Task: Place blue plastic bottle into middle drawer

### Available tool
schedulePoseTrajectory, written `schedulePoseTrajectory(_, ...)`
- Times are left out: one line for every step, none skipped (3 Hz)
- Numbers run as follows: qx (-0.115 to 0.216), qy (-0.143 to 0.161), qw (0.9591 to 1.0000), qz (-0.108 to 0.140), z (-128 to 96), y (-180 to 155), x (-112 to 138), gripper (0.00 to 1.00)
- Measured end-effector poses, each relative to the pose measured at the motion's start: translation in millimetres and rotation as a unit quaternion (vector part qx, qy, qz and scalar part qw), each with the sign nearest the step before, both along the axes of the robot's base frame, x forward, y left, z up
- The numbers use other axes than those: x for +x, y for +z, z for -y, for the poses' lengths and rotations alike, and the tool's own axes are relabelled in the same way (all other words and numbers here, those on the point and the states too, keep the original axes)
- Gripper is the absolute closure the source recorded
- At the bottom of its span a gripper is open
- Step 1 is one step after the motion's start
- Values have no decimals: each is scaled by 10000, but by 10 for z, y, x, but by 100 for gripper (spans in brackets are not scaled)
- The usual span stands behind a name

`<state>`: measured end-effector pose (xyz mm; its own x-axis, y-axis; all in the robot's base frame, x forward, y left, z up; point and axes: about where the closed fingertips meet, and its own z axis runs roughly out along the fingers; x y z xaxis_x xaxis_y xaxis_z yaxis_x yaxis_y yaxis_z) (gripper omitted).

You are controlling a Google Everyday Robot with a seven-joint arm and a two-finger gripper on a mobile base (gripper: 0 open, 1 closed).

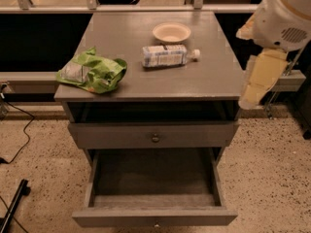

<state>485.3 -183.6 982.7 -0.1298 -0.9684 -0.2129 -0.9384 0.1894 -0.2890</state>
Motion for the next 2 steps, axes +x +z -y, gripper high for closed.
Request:
schedulePoseTrajectory(-97, 545, 9981, 255, -413, 118, 767, 0)
schedulePoseTrajectory(-85, 792, 9965, 273, -669, 104, 1349, 0)
